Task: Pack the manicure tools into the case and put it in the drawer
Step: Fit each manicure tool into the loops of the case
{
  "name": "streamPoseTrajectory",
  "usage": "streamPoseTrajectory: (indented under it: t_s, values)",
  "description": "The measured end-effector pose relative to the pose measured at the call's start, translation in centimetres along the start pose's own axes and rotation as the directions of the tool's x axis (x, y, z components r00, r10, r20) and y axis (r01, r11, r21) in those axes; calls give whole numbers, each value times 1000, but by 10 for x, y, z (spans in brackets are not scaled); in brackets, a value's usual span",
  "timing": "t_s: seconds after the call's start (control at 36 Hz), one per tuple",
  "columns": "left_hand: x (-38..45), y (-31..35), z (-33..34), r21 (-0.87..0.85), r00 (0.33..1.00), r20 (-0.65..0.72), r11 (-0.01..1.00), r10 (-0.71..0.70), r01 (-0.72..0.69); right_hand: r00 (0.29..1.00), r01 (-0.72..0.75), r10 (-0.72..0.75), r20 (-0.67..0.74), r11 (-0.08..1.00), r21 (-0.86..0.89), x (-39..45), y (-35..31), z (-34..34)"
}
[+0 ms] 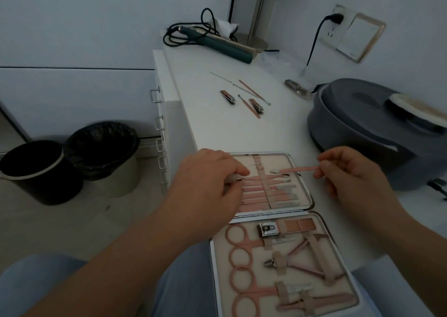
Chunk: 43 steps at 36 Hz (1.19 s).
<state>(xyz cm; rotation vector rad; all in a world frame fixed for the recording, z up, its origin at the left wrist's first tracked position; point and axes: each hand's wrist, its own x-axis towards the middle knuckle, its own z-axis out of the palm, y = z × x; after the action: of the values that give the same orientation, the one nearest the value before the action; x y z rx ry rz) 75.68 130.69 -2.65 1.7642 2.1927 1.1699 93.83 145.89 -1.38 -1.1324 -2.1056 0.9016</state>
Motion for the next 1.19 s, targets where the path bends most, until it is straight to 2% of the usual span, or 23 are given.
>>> streamPoseTrajectory:
  t_s: [0.14, 0.33, 0.47, 0.64, 0.78, 0.94, 1.19]
  values:
    - [0, 0, 0, -1, 1000, 21, 1000, -7, 7, 993, 4, 4, 117, 998, -66, 8, -2, 1]
    - [0, -1, 1, 25, 998, 56, 1000, -10, 9, 956, -85, 91, 277, 996, -36, 20, -9, 0]
    - [0, -2, 1, 47, 997, 77, 999, -8, 4, 940, -27, 62, 334, 994, -109, 25, -18, 7]
    - [1, -3, 1, 119, 993, 121, 993, 9, -23, 935, 46, 22, 353, 982, -183, 28, -21, 6]
    - [1, -3, 1, 128, 992, 122, 991, 15, -31, 945, 161, -84, 315, 961, -225, 26, -14, 6]
    - [1, -3, 0, 135, 991, 134, 990, 15, -33, 937, 223, -164, 308, 960, -168, 23, -8, 3]
    - [0, -2, 1, 82, 994, 106, 997, 0, -9, 889, 269, -164, 427, 943, -197, 23, -17, 2]
